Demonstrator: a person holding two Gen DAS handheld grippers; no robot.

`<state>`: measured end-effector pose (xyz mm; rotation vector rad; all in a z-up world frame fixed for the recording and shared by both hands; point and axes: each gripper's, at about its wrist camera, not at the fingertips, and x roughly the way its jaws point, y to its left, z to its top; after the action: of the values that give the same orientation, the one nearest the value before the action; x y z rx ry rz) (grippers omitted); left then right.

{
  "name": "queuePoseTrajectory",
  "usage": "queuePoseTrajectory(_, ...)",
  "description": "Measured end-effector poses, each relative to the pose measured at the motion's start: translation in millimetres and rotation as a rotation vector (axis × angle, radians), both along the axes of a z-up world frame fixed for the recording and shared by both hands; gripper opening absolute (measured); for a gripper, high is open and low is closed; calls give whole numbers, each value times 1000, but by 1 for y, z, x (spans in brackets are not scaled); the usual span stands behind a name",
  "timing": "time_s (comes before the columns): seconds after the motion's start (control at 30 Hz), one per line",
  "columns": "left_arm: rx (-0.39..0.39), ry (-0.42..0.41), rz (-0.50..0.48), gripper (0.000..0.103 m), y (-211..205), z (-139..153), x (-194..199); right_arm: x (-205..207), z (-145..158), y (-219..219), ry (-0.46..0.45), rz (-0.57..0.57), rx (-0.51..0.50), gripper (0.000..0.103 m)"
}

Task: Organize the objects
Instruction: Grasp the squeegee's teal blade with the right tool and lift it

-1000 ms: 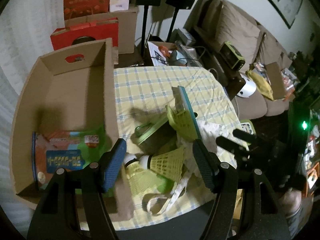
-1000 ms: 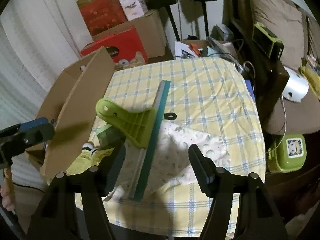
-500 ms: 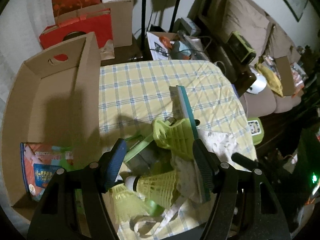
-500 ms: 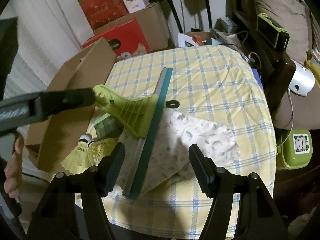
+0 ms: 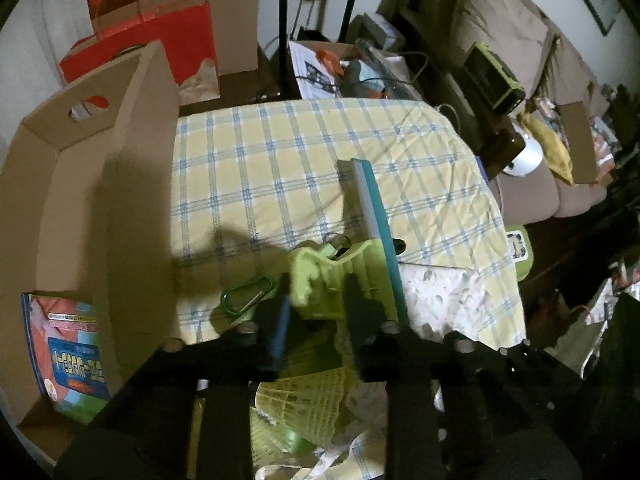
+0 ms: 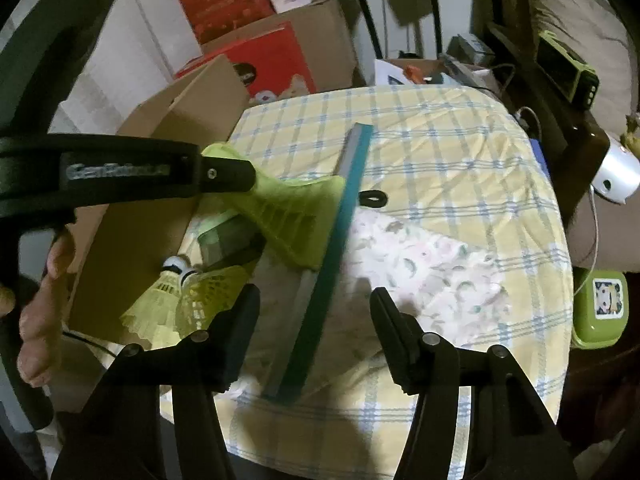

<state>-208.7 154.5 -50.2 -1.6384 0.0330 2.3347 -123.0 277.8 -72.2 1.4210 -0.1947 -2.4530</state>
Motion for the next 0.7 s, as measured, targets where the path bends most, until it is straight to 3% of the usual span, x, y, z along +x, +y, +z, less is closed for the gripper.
queuePoseTrajectory(0.43,113,-96,70,14,-14,-15,-13,-4,-13,-2,-32,-14,40,55)
queuePoseTrajectory(0.53,121,-84,66,12,-13,-17,-13,-4,-15,-3,-35,-14,50,51)
queuePoseTrajectory(0.7,210,-75,91,9,-18,-9,-6,-5,-14,-1,-40,-18,54,47)
